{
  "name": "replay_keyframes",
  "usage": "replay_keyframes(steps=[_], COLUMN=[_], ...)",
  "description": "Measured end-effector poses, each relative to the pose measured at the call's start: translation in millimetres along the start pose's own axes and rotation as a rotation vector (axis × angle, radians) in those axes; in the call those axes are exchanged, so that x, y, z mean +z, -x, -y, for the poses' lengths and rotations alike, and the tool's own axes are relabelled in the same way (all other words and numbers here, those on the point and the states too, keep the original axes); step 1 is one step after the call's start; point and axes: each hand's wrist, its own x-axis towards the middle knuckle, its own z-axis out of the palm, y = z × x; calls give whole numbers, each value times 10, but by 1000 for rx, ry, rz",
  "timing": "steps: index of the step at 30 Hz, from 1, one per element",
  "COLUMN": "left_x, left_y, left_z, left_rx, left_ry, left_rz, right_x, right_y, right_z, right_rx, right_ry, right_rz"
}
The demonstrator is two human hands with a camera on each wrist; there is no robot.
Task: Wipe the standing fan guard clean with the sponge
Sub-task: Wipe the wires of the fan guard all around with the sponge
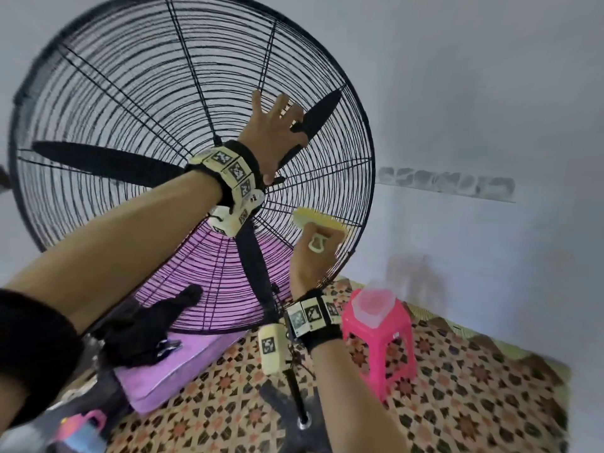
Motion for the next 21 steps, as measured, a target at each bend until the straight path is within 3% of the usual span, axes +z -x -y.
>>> replay_keyframes(steps=[4,6,11,13,15,18,19,21], left_x=[0,38,76,65,60,62,71,77], left_y=[-28,-8,21,11,-3,8,19,36], left_z=[-7,27,49,43,39,41,55,59], left_rx=[-2,-2,4,4,4,-1,-1,1], left_ry=[1,13,32,41,47,63,60,57], left_rz=[-6,-10,-25,-21,-18,-15,-20,-33], right_x=[164,194,112,92,126,141,136,94], right_y=[253,267,39,26,88,200,200,189], right_z=[111,123,-8,-26,19,74,64,67], right_rx=[-129,-160,-70,-62,-77,-171,-164,-74], right_ry=[-47,-54,-13,11,23,9,-8,-78], right_rz=[376,373,49,-12,109,471,506,435])
